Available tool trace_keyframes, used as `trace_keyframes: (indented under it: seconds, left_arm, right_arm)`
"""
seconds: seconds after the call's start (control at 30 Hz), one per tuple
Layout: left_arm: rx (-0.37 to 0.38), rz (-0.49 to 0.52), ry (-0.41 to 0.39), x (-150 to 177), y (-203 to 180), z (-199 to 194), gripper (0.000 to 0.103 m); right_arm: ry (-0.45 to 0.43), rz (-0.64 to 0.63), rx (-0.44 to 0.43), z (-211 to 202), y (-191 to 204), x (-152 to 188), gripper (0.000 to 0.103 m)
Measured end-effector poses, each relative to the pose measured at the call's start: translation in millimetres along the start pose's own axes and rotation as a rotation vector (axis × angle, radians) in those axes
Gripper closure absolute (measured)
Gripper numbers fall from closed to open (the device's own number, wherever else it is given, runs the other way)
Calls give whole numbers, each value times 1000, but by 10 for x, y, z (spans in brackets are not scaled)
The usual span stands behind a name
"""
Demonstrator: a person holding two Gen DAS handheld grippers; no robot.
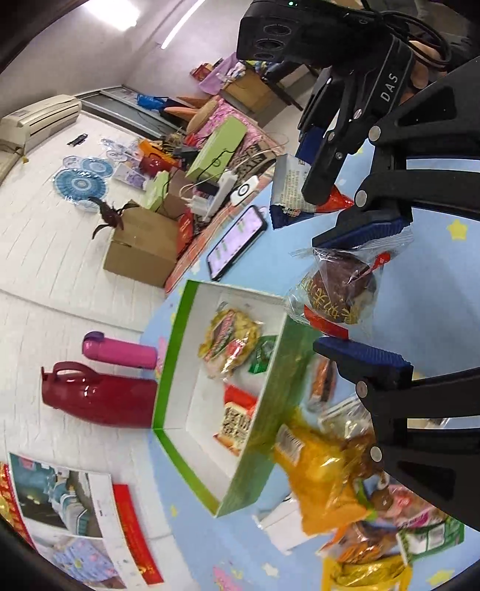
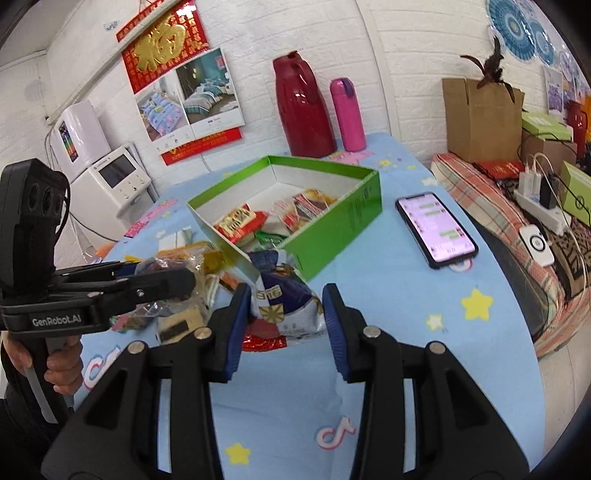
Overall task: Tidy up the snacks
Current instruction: 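Carry both packets into the green box and open both tools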
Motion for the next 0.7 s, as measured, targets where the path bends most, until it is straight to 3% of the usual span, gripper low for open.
trace_keyframes:
  seconds: [0.23, 0.57, 0.6, 0.63, 0.67, 0.7]
  left_arm:
    - [-58, -77, -49, -535, 348, 137, 54]
    - [-128, -108, -47, -863, 769, 555, 50]
    - [-132, -113, -53, -877, 814, 586, 47]
    - [-127, -119, -58, -887, 852, 613, 28]
    - [-126, -130, -58, -886, 899, 631, 2]
    - [-152, -156, -67, -870, 973, 626, 0]
  right_arm:
    - [-65, -25, -8, 323, 132, -481, 61]
    - [-44, -43, 14, 1000, 44, -658, 60]
    - [-45, -51, 15, 1059, 33, -665, 59]
    - [-41, -66, 15, 1116, 29, -662, 48]
    - [-39, -79, 25, 1155, 19, -654, 28]
    - [-48, -86, 39, 1162, 2, -644, 21]
Point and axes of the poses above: each gripper's, at about its wrist camera, not at the fingertips, and z roughly the way its jaws point, y to its left, x to its underside, the point moved 6 cm from there along z, roughly the way its jaws point, and after that the axes turned 1 degree about z, right-handed, at the moved point
